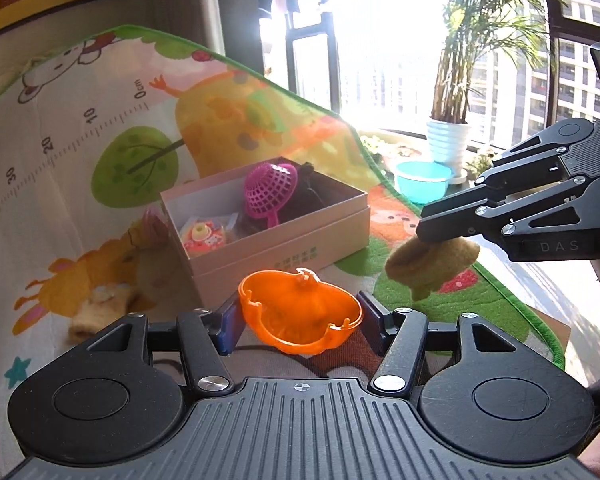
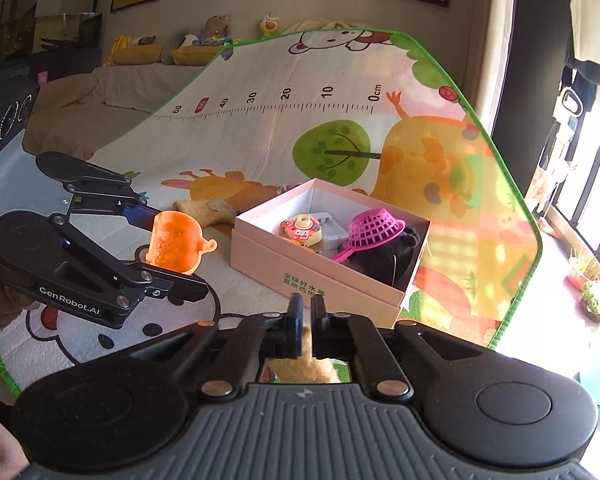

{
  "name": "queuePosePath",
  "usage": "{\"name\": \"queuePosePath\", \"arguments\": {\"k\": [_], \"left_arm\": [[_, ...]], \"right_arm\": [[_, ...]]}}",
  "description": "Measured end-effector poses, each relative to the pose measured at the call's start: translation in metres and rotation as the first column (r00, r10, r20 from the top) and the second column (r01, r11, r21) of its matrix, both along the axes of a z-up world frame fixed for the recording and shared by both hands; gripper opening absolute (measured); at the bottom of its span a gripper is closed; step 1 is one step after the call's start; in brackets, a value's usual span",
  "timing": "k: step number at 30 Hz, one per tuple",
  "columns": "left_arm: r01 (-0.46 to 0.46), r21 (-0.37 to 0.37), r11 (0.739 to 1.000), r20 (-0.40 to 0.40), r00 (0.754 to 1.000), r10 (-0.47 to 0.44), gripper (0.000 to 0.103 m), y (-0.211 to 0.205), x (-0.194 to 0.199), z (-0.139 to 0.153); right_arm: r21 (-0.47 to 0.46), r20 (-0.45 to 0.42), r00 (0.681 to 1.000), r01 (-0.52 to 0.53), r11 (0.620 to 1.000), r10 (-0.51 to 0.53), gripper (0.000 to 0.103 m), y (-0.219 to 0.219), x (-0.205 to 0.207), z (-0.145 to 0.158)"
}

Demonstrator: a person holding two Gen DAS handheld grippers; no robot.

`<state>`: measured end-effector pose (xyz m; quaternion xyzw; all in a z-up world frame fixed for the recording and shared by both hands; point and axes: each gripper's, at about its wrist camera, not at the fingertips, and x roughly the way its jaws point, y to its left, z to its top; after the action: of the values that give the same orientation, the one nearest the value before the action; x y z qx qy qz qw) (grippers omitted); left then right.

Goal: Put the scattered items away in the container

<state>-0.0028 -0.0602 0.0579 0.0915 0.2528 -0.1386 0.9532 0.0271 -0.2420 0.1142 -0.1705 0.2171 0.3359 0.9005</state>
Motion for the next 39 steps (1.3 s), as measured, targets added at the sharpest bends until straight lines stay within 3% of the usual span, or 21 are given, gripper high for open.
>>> {"name": "queuePosePath", "arguments": {"k": [4,8,10,12,16,18,20,26,30,39], "left_arm": [[0.023,0.023,0.999,0.027,0.999,-0.024,0.064,-0.002,0.014,0.01],[0.035,0.013,0.999,0.019,0.999,-0.035,0.064,0.001,0.026,0.009],[0.036,-0.005,0.999,-0.009,0.999,-0.036,0.064,0.003,0.028,0.003],[0.031,-0.036,0.999,-0.053,0.998,-0.033,0.064,0.005,0.027,-0.008],[0.022,-0.087,0.996,-0.137,0.99,-0.034,0.064,0.005,0.02,-0.028],[0.015,-0.098,0.995,-0.168,0.985,-0.031,0.065,0.004,0.017,-0.035],[0.003,-0.104,0.995,-0.19,0.981,-0.023,0.065,0.005,0.016,-0.041],[-0.018,-0.114,0.993,-0.193,0.981,-0.004,0.07,0.007,0.007,-0.044],[-0.023,-0.107,0.994,-0.175,0.985,0.004,0.078,0.009,-0.001,-0.041],[-0.131,-0.059,0.99,-0.127,0.984,0.123,0.093,0.028,-0.002,-0.04]], "right_arm": [[0.009,0.017,1.0,-0.001,1.0,0.001,0.0,-0.003,0.013,0.013],[0.007,-0.062,0.997,-0.055,0.998,0.055,0.005,-0.013,0.021,0.004],[-0.002,-0.127,0.988,-0.087,0.996,0.086,0.022,-0.017,0.019,-0.011],[-0.006,-0.168,0.979,-0.117,0.993,0.114,0.056,-0.02,0.014,-0.027],[0.021,-0.262,0.946,-0.193,0.981,0.192,0.062,-0.022,0.001,-0.047],[0.029,-0.286,0.932,-0.222,0.975,0.221,0.077,-0.02,-0.008,-0.052],[0.008,-0.288,0.931,-0.234,0.972,0.226,0.082,-0.016,-0.016,-0.059],[-0.08,-0.285,0.945,-0.189,0.979,0.159,0.083,-0.009,-0.025,-0.081],[-0.091,-0.267,0.955,-0.158,0.983,0.129,0.068,-0.008,-0.028,-0.083],[-0.106,-0.239,0.967,-0.121,0.987,0.092,0.055,-0.004,-0.029,-0.084]]}}
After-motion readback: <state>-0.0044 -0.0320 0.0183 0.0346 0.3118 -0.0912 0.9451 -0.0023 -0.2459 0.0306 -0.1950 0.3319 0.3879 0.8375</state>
